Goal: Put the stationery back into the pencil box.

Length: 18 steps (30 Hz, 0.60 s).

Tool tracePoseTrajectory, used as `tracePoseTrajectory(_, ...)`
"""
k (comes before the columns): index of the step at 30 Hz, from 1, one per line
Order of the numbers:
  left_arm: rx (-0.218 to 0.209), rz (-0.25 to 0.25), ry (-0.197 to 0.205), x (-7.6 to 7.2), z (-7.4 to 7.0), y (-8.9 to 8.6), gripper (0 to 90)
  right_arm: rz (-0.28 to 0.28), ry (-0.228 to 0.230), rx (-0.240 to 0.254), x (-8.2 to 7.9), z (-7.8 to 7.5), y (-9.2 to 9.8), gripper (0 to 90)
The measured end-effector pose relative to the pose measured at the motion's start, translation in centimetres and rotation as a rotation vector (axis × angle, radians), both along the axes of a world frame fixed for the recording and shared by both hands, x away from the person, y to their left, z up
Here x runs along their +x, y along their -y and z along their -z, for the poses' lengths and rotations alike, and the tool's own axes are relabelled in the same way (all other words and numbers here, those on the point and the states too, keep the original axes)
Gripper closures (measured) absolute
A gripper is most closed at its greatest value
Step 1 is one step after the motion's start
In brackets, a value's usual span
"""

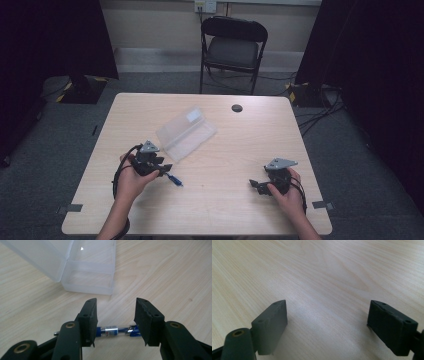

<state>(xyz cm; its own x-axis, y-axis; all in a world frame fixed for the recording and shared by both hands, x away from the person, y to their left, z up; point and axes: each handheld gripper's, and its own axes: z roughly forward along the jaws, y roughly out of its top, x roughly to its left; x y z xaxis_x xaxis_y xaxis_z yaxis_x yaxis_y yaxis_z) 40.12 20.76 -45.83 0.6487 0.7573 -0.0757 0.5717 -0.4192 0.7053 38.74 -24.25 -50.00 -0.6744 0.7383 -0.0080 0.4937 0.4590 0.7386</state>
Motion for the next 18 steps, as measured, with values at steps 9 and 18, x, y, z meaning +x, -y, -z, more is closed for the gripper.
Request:
tracePoseTrajectory(9, -0.028, 0.011, -0.025, 0.0, 1.6, 0.2, 52.9, -0.002, -0.001, 0.003, 0.0, 0.0, 0.0, 15.6)
tracePoseTrajectory(18, -0.078, -0.018, -0.044, -0.4, 2.3, 0.1, 51.4, -0.002, -0.001, 0.002, 0.0, 0.0, 0.0, 15.6)
